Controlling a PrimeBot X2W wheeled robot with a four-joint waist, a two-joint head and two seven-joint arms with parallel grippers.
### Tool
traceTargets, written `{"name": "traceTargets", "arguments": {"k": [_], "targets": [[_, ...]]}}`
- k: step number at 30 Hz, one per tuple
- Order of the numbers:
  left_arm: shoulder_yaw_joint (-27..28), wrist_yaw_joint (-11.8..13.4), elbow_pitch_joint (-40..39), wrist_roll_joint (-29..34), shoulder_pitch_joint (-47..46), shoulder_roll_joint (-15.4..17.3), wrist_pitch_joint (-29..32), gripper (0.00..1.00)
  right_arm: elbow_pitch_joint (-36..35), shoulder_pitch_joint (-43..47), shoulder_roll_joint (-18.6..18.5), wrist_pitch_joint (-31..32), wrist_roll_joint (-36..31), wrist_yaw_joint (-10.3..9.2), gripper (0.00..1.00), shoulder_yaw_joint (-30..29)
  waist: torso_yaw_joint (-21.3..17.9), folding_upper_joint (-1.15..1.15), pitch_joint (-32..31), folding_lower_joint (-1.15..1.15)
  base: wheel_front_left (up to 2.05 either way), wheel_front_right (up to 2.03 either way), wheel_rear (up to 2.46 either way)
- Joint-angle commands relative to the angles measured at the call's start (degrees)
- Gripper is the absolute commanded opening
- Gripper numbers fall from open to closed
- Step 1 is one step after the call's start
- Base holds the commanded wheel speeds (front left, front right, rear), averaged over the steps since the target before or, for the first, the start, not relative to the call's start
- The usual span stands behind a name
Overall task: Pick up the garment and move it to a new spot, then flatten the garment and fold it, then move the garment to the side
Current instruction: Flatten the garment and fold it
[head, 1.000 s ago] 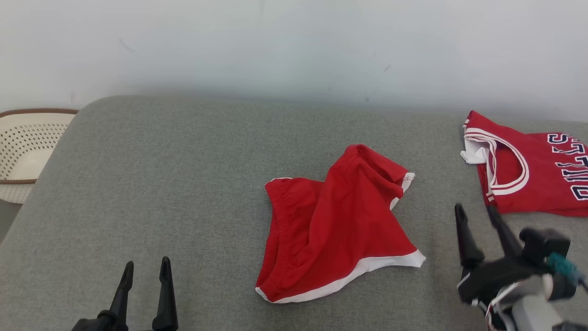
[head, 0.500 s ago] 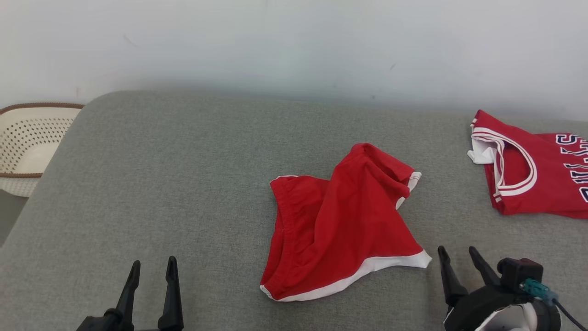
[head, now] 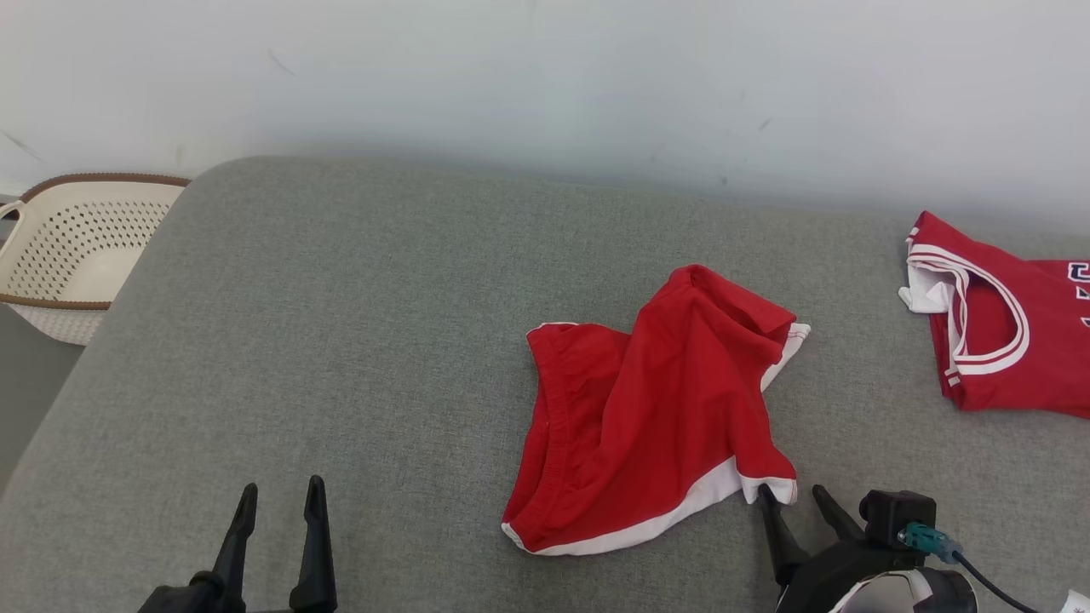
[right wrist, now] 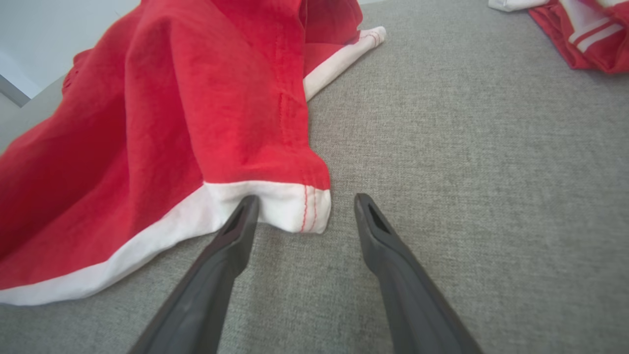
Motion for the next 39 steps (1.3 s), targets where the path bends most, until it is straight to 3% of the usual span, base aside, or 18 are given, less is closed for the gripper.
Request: {"name": "traceTargets", "arguments": {"k": [1, 6, 7, 8, 9, 11, 18, 24, 28, 29, 30, 31, 32, 39], "targets": [[0.08, -0.01, 0.14, 0.27, -0.26, -0.02, -0.18, 1.0, 0.19, -0.28, 0.05, -0.42, 0.34, 0.03, 1.0, 0.23, 0.0, 0.0, -0.03, 0.0, 0.0, 0.0, 0.0], [0.06, -0.17, 0.25, 0.31, -0.13, -0.02, -0.18, 1.0, 3.68, -1.72, 0.39, -1.69, 1.28, 0.03, 1.0, 1.13, 0.0, 0.0, -0.18, 0.0, 0.0, 0.0, 0.0], [-0.03, -0.14, 0.26, 0.25, -0.15, -0.02, -0.18, 1.0, 4.49, -1.99, 0.41, -1.75, 1.33, 0.03, 0.89, 1.2, 0.0, 0.0, -0.2, 0.0, 0.0, 0.0, 0.0], [-0.16, -0.09, 0.28, 0.21, -0.17, -0.02, -0.18, 1.0, 5.19, -2.36, 0.43, -2.09, 1.48, 0.03, 0.46, 1.35, 0.01, 0.0, -0.23, 0.0, 0.0, 0.0, 0.0], [-0.25, -0.04, 0.28, 0.18, -0.17, -0.02, -0.18, 1.0, 5.75, -2.72, 0.41, -2.36, 1.56, 0.03, 0.27, 1.48, 0.02, 0.0, -0.26, 0.0, 0.0, 0.0, 0.0], [-0.39, -0.02, 0.35, 0.18, -0.13, -0.01, -0.18, 1.0, 7.23, -3.5, 0.27, -2.96, 1.7, 0.03, 0.0, 1.7, 0.05, 0.0, -0.34, 0.0, 0.0, 0.0, 0.0], [-0.07, -0.15, 0.5, 0.61, 0.8, -0.02, -0.18, 1.0, 9.79, -4.45, -1.09, -5.64, -0.52, 0.03, 0.0, 1.79, 0.1, 0.0, -1.02, 0.0, 0.0, 0.0, 0.0], [0.25, 0.16, 0.08, 0.18, 1.68, -0.01, -0.18, 1.0, 4.06, -0.83, -3.48, -6.65, -8.83, 0.03, 0.0, -1.68, -0.61, 0.0, -1.2, 0.0, 0.0, 0.0, 0.0], [0.13, 0.41, -0.15, -0.46, 1.39, -0.01, -0.18, 1.0, -2.63, 3.95, -2.69, -3.15, -11.07, 0.03, 0.0, -5.67, -1.37, 0.0, -0.8, 0.0, 0.0, 0.0, 0.0], [0.11, 0.46, -0.23, -0.7, 1.34, -0.02, -0.18, 1.0, -4.78, 5.16, -2.19, -1.86, -11.06, 0.03, 0.11, -6.13, -1.64, 0.0, -0.66, 0.0, 0.0, 0.0, 0.0], [0.04, 0.47, -0.24, -0.78, 1.31, -0.02, -0.18, 1.0, -7.19, 6.16, -2.21, -0.98, -11.45, 0.03, 0.42, -6.91, -1.9, 0.0, -0.52, 0.0, 0.0, 0.0, 0.0], [-0.04, 0.52, -0.25, -0.8, 1.26, -0.02, -0.18, 1.0, -9.42, 7.12, -2.22, -0.06, -11.93, 0.03, 0.82, -7.66, -2.14, 0.0, -0.38, 0.0, 0.0, 0.0, 0.0], [-0.07, 0.6, -0.22, -0.82, 1.15, -0.02, -0.18, 1.0, -11.49, 8.36, -1.86, 1.0, -12.29, 0.02, 1.0, -8.42, -2.35, 0.0, -0.29, 0.0, 0.0, 0.0, 0.0], [-0.23, 0.85, -0.48, -0.73, 1.01, -0.01, -0.18, 1.0, -22.32, 13.31, 0.17, 4.9, -12.71, 0.02, 1.0, -11.89, -3.19, 0.0, -0.25, 0.0, 0.0, 0.0, 0.0]]}}
